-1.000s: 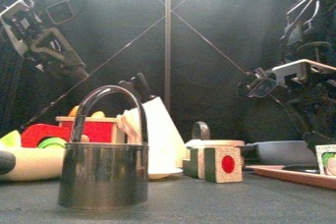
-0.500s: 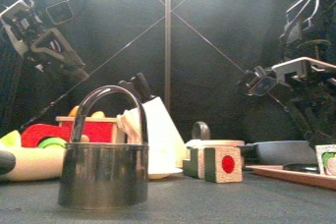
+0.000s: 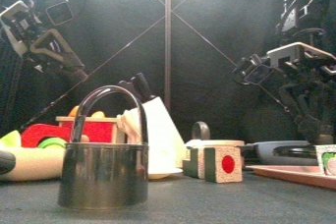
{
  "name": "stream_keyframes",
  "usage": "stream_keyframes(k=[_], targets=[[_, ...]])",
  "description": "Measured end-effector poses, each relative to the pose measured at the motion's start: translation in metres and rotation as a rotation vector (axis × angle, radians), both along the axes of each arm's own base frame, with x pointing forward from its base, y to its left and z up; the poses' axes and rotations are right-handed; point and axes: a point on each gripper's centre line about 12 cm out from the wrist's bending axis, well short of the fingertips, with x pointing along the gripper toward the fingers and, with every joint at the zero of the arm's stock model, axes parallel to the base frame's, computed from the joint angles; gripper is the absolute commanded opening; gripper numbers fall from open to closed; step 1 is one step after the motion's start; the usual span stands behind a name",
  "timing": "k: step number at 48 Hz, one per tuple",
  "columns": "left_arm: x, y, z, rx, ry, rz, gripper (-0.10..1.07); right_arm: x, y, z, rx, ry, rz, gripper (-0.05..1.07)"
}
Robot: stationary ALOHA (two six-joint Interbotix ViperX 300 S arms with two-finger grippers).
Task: Grab pot lid
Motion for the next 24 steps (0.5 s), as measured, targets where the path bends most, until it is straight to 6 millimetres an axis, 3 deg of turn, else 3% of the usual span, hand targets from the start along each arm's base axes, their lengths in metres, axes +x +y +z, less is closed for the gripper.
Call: stream_keyframes(k=[24], targets=[[-0.0002,-0.0006,-0.0004,-0.005,0.000,0.000,0.75,0.0093,-0.0005,0.0049,-0.013,-0.059,0.027,0.71]])
